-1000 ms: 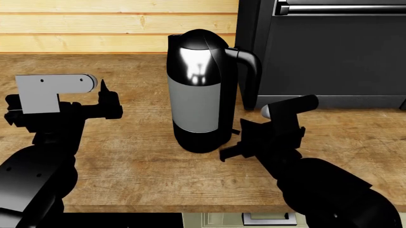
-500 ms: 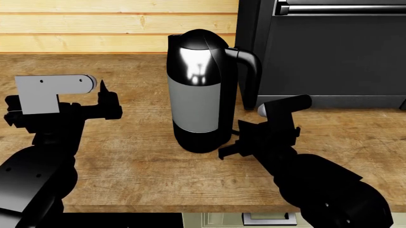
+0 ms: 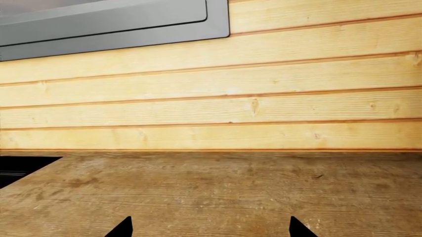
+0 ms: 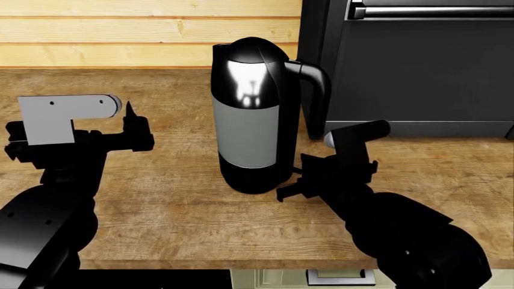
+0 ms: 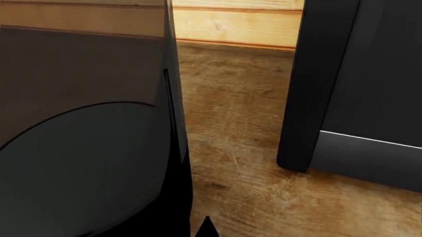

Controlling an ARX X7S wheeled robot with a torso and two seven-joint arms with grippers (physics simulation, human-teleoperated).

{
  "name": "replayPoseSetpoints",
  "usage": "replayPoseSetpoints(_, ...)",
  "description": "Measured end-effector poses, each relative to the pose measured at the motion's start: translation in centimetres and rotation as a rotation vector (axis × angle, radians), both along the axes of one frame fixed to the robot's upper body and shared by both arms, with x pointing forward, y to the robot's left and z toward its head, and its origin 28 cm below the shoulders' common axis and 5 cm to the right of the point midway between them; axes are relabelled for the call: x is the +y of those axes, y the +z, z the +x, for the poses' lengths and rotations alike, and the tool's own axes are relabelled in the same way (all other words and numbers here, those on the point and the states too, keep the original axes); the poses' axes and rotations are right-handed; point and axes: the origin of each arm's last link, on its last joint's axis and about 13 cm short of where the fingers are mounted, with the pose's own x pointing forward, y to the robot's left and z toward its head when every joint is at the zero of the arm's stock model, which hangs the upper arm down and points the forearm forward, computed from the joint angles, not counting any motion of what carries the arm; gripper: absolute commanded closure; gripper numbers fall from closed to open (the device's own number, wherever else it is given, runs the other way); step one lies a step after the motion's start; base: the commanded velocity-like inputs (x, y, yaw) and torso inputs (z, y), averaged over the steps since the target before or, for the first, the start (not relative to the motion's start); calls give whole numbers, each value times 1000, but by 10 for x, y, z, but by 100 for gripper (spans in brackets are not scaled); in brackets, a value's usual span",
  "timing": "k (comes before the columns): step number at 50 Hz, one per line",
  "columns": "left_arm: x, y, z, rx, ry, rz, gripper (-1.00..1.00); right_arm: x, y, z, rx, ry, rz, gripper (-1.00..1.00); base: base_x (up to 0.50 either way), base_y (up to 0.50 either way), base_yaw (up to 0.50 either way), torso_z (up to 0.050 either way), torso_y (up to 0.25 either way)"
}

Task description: Press down the lever to turn on the electric kettle.

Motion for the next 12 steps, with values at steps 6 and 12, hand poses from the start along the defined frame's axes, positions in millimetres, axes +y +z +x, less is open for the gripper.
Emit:
replayPoseSetpoints(6,0,0,0,0,2,-2,-100,0,0,0,-4,2,-21,100,0,0,0,0,0)
replayPoseSetpoints(12,0,0,0,0,2,-3,-100,1,1,0,-5,3,-30,100,0,0,0,0,0)
